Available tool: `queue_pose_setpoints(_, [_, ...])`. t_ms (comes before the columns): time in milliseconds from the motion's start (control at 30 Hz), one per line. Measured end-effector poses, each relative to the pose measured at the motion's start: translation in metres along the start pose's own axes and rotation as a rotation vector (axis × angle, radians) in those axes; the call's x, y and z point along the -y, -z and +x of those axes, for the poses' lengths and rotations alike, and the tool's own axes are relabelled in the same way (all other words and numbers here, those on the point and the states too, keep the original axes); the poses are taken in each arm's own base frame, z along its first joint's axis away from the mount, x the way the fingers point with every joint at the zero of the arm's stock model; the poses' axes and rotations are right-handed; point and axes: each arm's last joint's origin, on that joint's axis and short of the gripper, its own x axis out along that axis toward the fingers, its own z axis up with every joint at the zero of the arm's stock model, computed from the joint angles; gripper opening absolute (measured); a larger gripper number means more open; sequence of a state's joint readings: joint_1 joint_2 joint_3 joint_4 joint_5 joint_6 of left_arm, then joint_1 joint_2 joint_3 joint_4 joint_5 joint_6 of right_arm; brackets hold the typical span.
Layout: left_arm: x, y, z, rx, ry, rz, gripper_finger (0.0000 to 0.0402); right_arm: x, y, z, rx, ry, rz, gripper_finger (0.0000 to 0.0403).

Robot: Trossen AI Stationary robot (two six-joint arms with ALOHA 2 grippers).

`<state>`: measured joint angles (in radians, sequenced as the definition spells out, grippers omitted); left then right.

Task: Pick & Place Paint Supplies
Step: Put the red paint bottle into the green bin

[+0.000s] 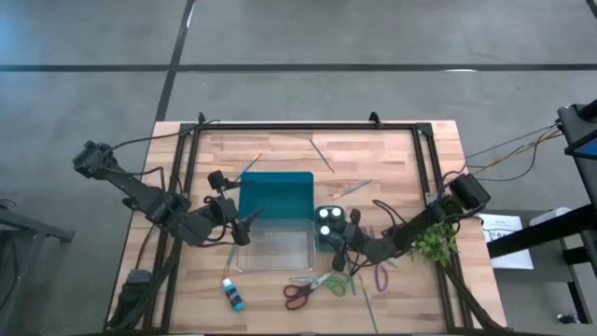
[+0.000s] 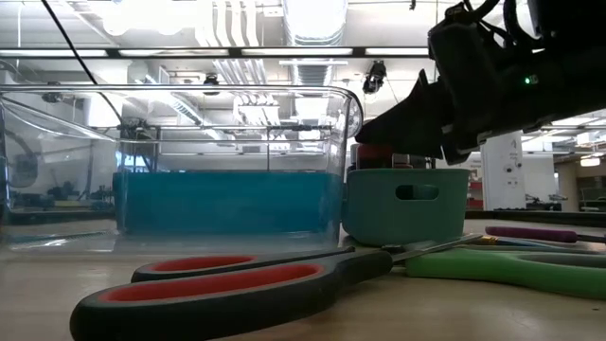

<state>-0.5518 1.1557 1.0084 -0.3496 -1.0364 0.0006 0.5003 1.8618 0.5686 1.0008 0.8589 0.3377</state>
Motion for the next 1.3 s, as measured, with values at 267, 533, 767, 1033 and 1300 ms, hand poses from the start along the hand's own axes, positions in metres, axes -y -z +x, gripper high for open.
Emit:
queue_pose_setpoints(267, [-0.0003,0.0,0.0004,-0.001,-0.001,0.0,0.0351,-0.0003,0.0001,-0.0002,-0.003,-0.007,-0.028,0.011])
queue_pose_setpoints(533, [-0.0003,0.0001,0.0009,-0.002,0.008,0.0,0.0351,0.0009,0.0004,0.0013,-0.014,-0.02,-0.037,0.011])
queue_pose_setpoints(767, [-0.0003,0.0001,0.0009,-0.002,0.008,0.0,0.0351,0.0018,0.0023,0.0016,-0.03,-0.017,-0.05,0.011])
queue_pose_setpoints(1033, [-0.0004,0.0001,0.0012,-0.003,0.01,-0.001,0.0351,0.0021,0.0028,0.0021,-0.04,-0.029,-0.057,0.011])
queue_pose_setpoints(1300, [-0.0004,0.0001,0.0012,-0.003,0.013,-0.002,0.0351,0.0029,0.0026,0.003,-0.038,-0.023,-0.053,0.0204])
